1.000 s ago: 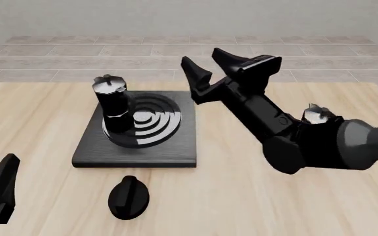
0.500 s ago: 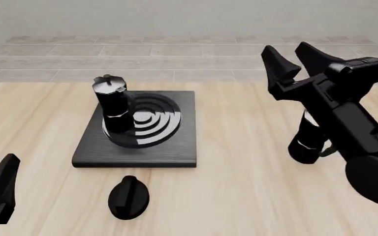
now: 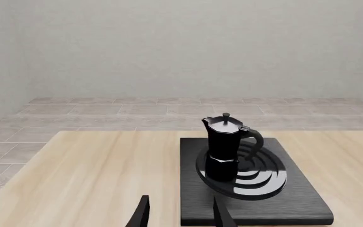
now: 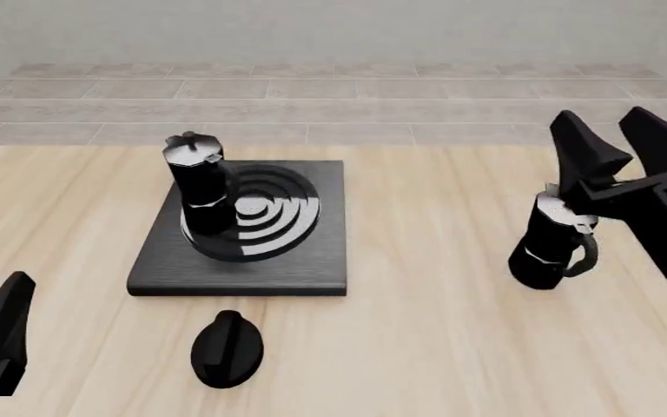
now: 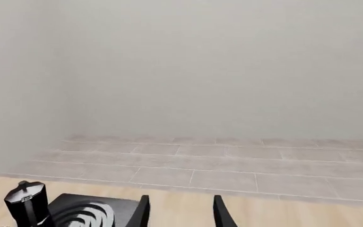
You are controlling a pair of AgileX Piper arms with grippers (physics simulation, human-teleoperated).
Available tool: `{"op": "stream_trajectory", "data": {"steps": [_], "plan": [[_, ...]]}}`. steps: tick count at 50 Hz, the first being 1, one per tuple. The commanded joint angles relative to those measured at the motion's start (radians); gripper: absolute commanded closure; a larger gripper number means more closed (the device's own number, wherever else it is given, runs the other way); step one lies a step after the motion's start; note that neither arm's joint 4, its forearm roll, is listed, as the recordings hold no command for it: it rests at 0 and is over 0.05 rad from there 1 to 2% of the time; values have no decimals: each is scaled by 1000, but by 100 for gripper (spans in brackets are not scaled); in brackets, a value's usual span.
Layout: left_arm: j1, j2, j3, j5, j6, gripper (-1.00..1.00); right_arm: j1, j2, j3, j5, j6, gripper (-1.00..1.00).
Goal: Put both moka pots on the stove.
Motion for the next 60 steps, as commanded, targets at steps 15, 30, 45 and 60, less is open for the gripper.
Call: {"op": "stream_trajectory", "data": {"steps": [15, 30, 45, 60], "plan": [[0, 0, 0, 0, 0, -100, -80, -195, 59, 285, -105, -100], [0, 0, 0, 0, 0, -100, -127, -208, 73, 369, -117, -100], [0, 0, 0, 0, 0, -100, -207, -269, 111, 434, -124, -100], [0, 0, 0, 0, 0, -100, -239, -409, 110, 576, -135, -100]]}}
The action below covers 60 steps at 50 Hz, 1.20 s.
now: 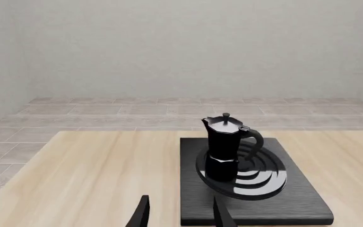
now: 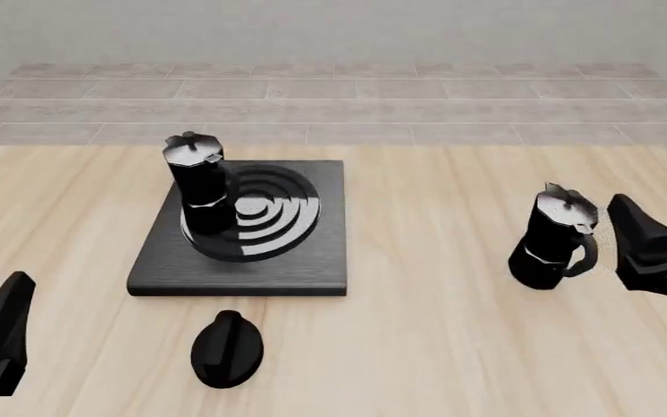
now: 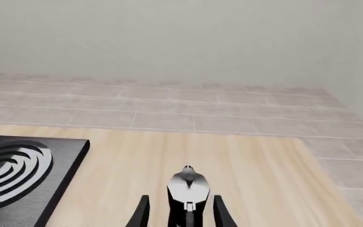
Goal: Put both moka pots on the stove.
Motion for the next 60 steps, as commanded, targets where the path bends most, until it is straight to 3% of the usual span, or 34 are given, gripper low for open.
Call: {"op": "stream_trajectory", "data": {"steps": [1, 12, 18, 33, 46, 60], "plan": [[0, 0, 0, 0, 0, -100, -28, -68, 8, 79, -4, -100], [0, 0, 0, 0, 0, -100, -59, -35, 19, 74, 11, -100], [0, 0, 0, 0, 0, -100, -67, 60, 37, 25, 27, -100], [0, 0, 0, 0, 0, -100, -73, 138, 54, -33, 41, -100], [0, 0, 0, 0, 0, -100, -56, 275, 65, -151, 59, -100], [0, 0, 0, 0, 0, -100, -35, 487, 75, -347, 60, -100]]}}
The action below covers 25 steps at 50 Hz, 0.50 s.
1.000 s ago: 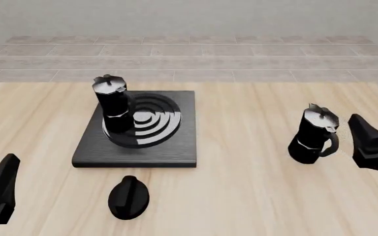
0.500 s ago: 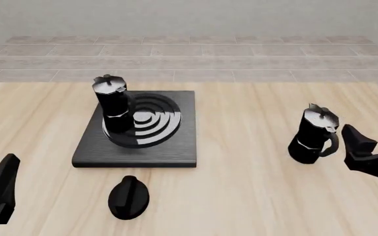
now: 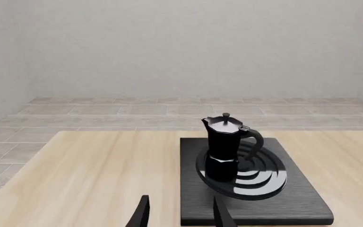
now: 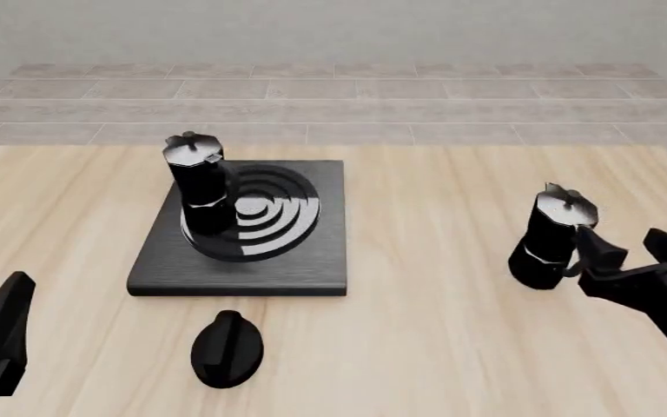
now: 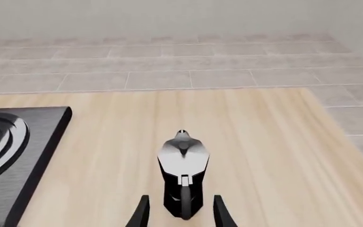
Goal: Put both moka pots on the stove.
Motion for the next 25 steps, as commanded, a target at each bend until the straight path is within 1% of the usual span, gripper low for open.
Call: {"op": "stream_trajectory", "data": {"steps": [1, 11, 19, 25], "plan": [[0, 0, 0, 0, 0, -100, 9, 141, 7, -131, 0, -100], [0, 0, 0, 0, 0, -100, -26, 223, 16, -194, 2, -100], [0, 0, 0, 0, 0, -100, -55, 253, 21, -224, 1, -100], [0, 0, 0, 0, 0, -100, -55, 301, 25, -270, 3, -100]]}}
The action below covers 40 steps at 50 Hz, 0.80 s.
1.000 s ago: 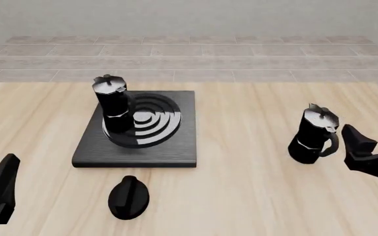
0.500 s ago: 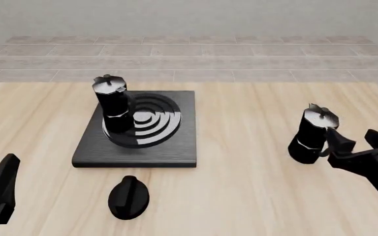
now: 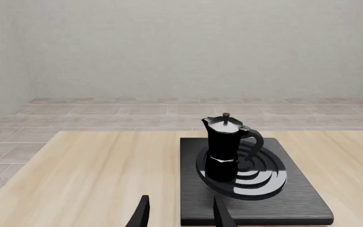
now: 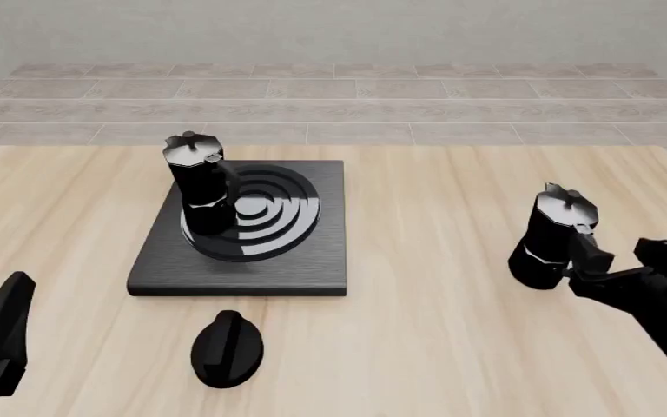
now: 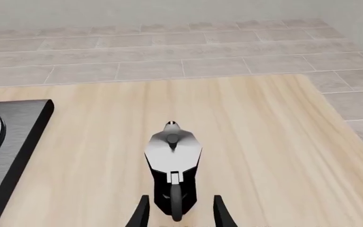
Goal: Put both moka pots on the stove.
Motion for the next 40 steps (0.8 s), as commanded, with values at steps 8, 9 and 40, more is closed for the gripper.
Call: {"op": "stream_trajectory", "data": {"steps": [8, 9, 40], "plan": [[0, 0, 0, 0, 0, -100, -11, 137, 7, -125, 8, -100], [0, 0, 0, 0, 0, -100, -11, 139, 7, -126, 8, -100], [0, 0, 0, 0, 0, -100, 30, 349, -35, -254, -1, -100]]}}
